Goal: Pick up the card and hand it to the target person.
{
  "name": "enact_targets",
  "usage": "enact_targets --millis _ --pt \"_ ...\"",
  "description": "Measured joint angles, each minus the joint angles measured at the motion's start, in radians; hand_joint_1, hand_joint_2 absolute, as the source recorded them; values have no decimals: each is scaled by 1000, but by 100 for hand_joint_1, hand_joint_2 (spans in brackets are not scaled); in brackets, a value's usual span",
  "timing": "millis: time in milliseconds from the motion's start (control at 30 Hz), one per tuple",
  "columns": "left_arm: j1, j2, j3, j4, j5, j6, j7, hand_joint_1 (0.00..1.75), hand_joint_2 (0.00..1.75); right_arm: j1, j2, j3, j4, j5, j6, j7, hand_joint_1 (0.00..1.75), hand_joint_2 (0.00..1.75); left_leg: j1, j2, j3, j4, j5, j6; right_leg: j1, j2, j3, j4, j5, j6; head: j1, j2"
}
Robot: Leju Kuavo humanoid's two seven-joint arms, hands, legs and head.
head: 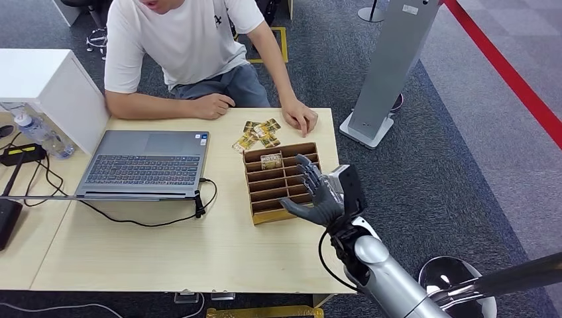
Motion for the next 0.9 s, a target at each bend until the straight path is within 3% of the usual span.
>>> enact_targets --millis 433,900 --pt "0 2 0 0 2 6 8 0 0 161 -72 -91 -178 6 -32 17 0 175 0 0 0 0 0 0 0 0 0 0 0 0 0 0" --pt "-1 2 0 0 2 7 15 0 0 204 -97 -125 -249 7 -33 22 0 175 0 0 0 0 0 0 0 0 0 0 0 0 -1 0"
